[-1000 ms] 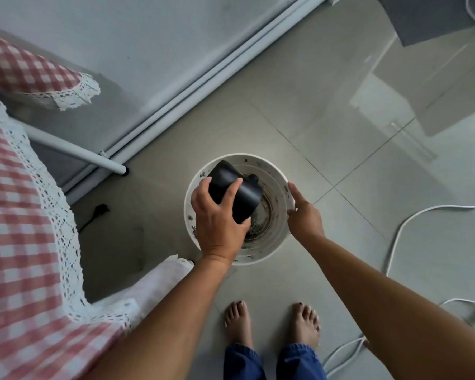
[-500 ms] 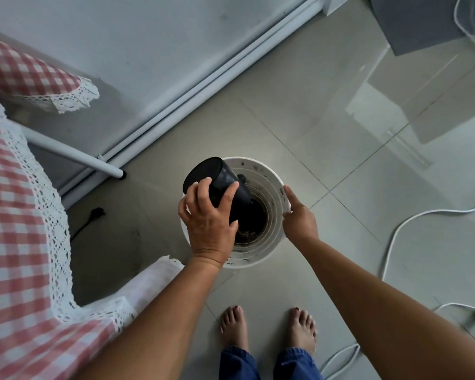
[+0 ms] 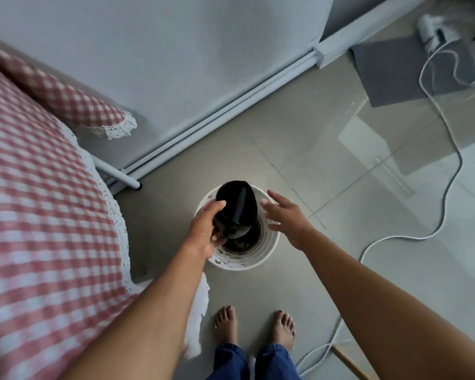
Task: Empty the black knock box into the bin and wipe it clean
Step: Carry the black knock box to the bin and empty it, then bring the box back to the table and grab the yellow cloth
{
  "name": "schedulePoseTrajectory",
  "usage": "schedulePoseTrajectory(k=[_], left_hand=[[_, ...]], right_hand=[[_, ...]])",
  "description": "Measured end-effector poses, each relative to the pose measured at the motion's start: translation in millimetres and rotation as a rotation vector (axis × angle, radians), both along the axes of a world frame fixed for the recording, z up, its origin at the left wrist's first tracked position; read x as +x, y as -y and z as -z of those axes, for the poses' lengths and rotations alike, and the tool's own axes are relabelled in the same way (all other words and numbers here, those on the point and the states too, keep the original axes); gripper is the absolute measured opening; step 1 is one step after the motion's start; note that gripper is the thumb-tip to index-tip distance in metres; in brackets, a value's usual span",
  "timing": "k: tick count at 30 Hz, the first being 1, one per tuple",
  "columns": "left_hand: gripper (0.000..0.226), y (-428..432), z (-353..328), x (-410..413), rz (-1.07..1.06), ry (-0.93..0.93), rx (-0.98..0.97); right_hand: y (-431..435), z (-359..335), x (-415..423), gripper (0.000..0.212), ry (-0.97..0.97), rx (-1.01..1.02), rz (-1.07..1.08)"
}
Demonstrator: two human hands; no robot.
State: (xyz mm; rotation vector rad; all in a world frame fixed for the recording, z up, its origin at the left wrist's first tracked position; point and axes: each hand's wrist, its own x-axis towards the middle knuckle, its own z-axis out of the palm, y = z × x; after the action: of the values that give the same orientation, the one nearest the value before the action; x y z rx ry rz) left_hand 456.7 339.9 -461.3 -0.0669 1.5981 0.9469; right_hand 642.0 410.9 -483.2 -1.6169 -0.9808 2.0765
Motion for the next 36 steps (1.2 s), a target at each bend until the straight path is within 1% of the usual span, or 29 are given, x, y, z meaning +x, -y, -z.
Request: schedulePoseTrajectory(k=[3, 5, 7, 8, 11, 13, 16, 19, 22, 24, 27, 28, 31, 36], left_hand=[[0.054, 4, -50, -3, 0.023, 0.146, 0.034], [0.049, 6, -89, -5, 0.072, 0.186, 0.076], [0.041, 8, -124, -8, 0.107, 0.201, 0.087], [0.042, 9, -142, -11, 0.125, 0.199, 0.088], [0.064, 14, -192, -17, 0.154, 0.184, 0.112], [0.068, 19, -225, -21, 0.15, 0.149, 0.111], [0.063, 28, -274, -27, 0.146, 0.116, 0.141], [0.047, 41, -315, -34, 0.07, 0.051, 0.199], [0.029, 53, -343, -44, -0.028, -0.017, 0.31], [0.023, 64, -355, -53, -0.086, -0.051, 0.38], [0.036, 83, -368, -69, -0.141, -0.122, 0.455], [0.036, 90, -373, -73, -0.156, -0.15, 0.478], [0.023, 112, -380, -88, -0.199, -0.209, 0.517], [0.026, 153, -385, -136, -0.283, -0.284, 0.555]], right_hand=[[-10, -55, 1, 0.059, -0.093, -0.02, -0.072], [-16, -100, 3, 0.056, -0.125, -0.006, -0.128], [-22, -142, 5, 0.053, -0.171, -0.013, -0.171], [-23, -164, 6, 0.052, -0.196, -0.019, -0.197], [-21, -221, 2, 0.047, -0.228, 0.004, -0.281], [-15, -254, -4, 0.043, -0.217, 0.051, -0.332], [-5, -292, -17, 0.04, -0.221, 0.088, -0.325], [7, -323, -32, 0.039, -0.242, 0.117, -0.287], [16, -346, -50, 0.037, -0.264, 0.136, -0.215], [24, -358, -63, 0.038, -0.278, 0.138, -0.164], [37, -375, -88, 0.037, -0.304, 0.154, -0.134], [42, -380, -97, 0.035, -0.312, 0.161, -0.134], [59, -392, -124, 0.03, -0.326, 0.177, -0.146], [93, -403, -179, 0.033, -0.333, 0.212, -0.25]])
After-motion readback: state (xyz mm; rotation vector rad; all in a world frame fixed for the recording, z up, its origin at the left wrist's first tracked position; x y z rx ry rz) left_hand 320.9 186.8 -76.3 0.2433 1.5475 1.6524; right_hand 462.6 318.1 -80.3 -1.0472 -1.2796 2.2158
